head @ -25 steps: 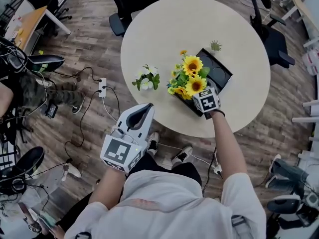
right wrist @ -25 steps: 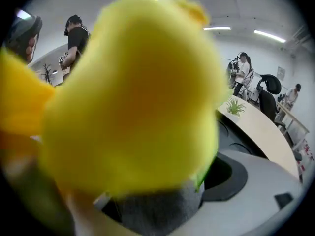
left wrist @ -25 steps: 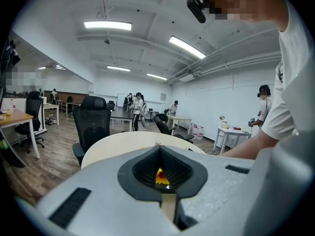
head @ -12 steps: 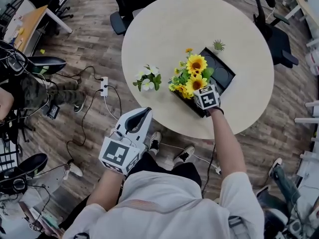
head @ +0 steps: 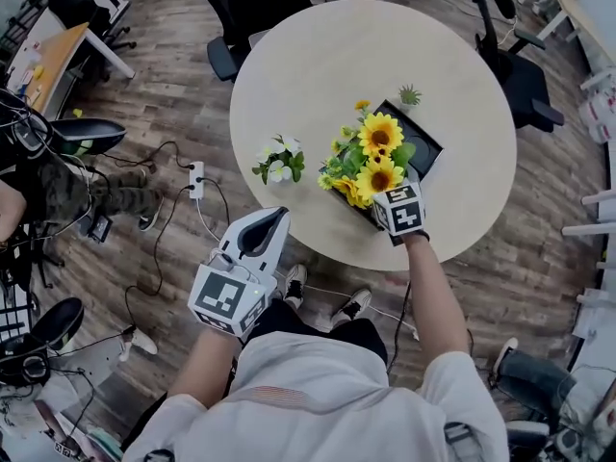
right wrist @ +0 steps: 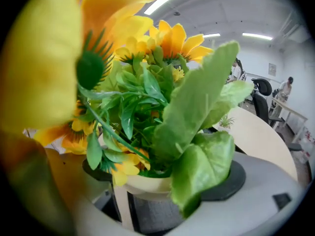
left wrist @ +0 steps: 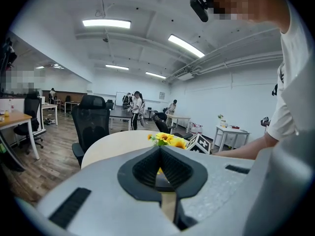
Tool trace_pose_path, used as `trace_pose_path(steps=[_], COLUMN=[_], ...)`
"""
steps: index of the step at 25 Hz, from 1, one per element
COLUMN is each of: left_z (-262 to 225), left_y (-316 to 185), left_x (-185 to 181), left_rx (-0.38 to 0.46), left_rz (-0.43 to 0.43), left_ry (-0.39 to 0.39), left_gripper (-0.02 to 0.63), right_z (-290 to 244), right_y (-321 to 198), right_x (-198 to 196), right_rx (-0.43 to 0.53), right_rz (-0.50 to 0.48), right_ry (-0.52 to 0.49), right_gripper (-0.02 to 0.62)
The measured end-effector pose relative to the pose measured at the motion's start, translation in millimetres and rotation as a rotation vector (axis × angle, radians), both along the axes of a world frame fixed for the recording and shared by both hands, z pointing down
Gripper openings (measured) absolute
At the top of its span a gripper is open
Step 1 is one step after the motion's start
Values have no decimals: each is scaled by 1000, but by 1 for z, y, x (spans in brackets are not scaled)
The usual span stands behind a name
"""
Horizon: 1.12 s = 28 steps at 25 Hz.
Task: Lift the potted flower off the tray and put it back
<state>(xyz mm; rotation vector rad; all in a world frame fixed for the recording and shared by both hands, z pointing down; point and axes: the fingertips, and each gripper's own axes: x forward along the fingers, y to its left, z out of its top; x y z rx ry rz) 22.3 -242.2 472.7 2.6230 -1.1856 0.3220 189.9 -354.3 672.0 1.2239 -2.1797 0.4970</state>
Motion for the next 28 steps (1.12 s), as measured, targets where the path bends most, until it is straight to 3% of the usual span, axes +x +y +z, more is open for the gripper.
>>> trace_pose_path(steps=[9,17,24,28], left_z=[-45,-86,-120,-128], left_y=[-6,-5,6,12], left_x=[31,82,131,144], left_rx=[81,142,226,233], left_rz=[84,201,314,341], left_ry=[62,80,79,87], left_gripper=[3,3,3,3], right_z=[-132,-230,-272,-280], right_y=[55,117,170,179], right_x=[46,110,152,161], right_rx=[85,125,170,184], right_rz=[119,281,378,392], right_ry=[-60,-148,-106,-101], right_gripper=[497,497,497,497])
